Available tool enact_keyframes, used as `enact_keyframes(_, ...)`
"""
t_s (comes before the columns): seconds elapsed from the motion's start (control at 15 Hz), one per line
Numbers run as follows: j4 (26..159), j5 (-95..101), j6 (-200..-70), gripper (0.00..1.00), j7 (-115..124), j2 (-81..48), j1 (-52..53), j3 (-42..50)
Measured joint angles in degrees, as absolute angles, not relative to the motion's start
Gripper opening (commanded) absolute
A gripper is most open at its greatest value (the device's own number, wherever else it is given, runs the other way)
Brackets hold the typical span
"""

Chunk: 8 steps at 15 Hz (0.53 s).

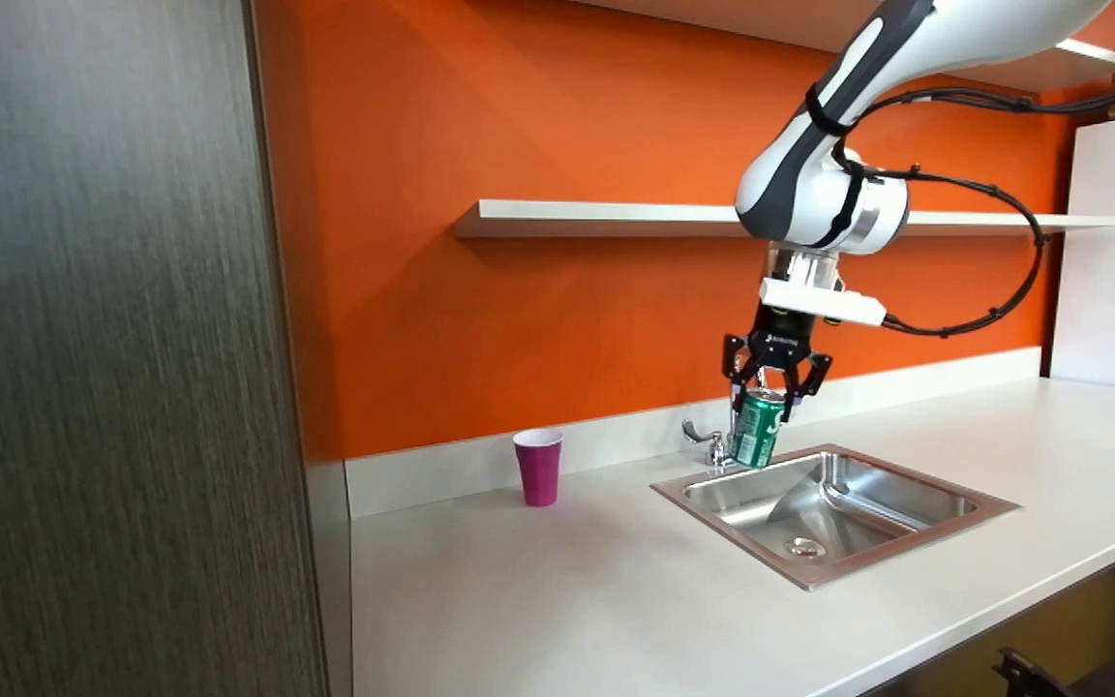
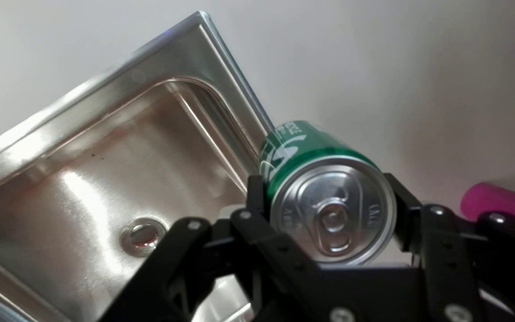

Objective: Put the green can in the sink.

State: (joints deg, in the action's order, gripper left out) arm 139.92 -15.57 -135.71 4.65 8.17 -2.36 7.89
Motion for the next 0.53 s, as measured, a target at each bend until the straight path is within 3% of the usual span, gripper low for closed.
enact_keyframes(0.07,139.9,-16.2,-135.7,0.64,4.0,8.1,-2.5,8.3)
enact_keyframes(0.47,139.9,-18.0,-135.7,0.64,2.1,8.1,-2.6,8.9)
enact_keyframes(0.53,139.9,-18.0,-135.7,0.39,2.1,8.1,-2.6,8.9)
